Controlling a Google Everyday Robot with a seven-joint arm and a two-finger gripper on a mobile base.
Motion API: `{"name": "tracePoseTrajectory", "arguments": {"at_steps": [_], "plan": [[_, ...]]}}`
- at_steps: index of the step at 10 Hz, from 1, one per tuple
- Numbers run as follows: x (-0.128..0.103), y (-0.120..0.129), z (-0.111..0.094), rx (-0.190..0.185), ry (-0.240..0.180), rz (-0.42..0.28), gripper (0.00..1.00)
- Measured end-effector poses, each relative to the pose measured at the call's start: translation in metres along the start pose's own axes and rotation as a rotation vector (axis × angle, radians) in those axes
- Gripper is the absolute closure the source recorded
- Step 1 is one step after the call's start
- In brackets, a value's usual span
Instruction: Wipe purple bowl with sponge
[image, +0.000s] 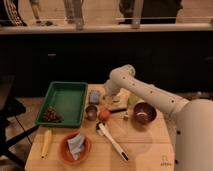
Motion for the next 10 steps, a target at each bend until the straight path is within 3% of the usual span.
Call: {"name": "tracePoseTrajectory", "arguments": {"at_steps": [4, 7, 10], "plan": [[0.003, -0.009, 0.009, 0.049, 0.018, -0.017, 0.20], [0.003, -0.014, 0.018, 0.089, -0.013, 0.008, 0.20], [-0.002, -0.017, 0.030, 0.091, -0.069, 0.031, 0.20]]}}
